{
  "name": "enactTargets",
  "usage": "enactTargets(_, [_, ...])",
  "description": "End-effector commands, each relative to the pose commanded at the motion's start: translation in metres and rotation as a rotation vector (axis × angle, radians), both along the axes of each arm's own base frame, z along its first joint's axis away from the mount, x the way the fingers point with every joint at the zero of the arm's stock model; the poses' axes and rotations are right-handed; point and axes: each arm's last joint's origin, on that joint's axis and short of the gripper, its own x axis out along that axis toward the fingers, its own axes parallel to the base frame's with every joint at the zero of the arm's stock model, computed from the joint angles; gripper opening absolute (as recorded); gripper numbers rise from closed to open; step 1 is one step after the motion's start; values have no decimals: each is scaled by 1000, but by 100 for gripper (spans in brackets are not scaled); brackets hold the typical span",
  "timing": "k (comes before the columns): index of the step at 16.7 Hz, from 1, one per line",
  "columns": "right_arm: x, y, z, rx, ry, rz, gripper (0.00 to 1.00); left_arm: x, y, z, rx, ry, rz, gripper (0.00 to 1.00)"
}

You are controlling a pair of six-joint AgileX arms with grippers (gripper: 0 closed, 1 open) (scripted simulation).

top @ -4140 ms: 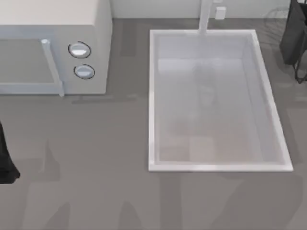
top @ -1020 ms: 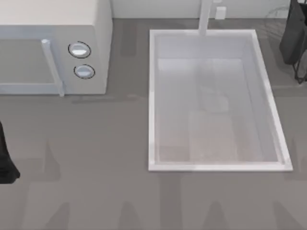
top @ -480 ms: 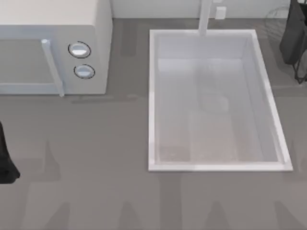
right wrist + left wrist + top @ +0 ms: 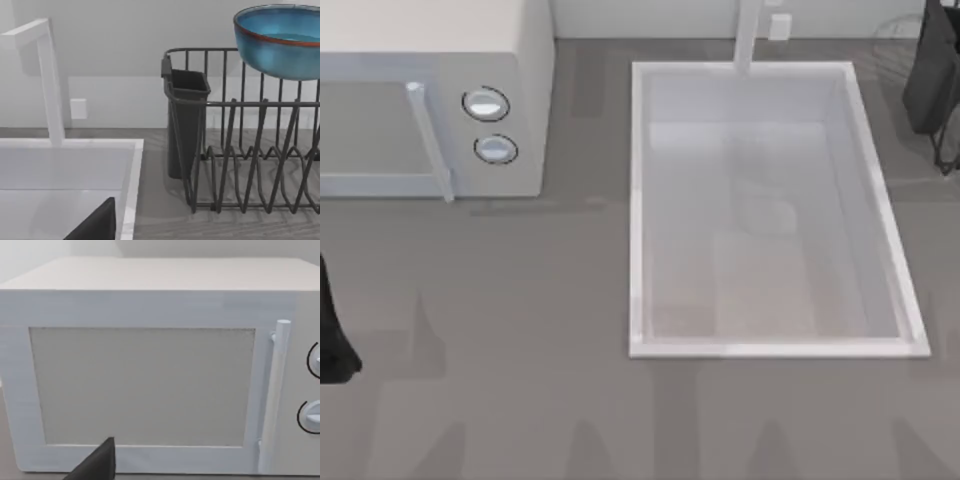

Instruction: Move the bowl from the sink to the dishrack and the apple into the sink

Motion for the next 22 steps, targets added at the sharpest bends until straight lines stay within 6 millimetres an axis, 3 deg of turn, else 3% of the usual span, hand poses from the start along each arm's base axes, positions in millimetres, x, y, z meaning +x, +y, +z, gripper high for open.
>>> enactTargets(14, [0,-1,5,-10,36,-6,100,0,0,0,0,0,0,100])
enactTargets(18, [6,-6,22,-53,249,-43,100,0,0,0,0,0,0,100])
enactTargets(22, [25,-17,39,-89,610,-86,100,0,0,0,0,0,0,100])
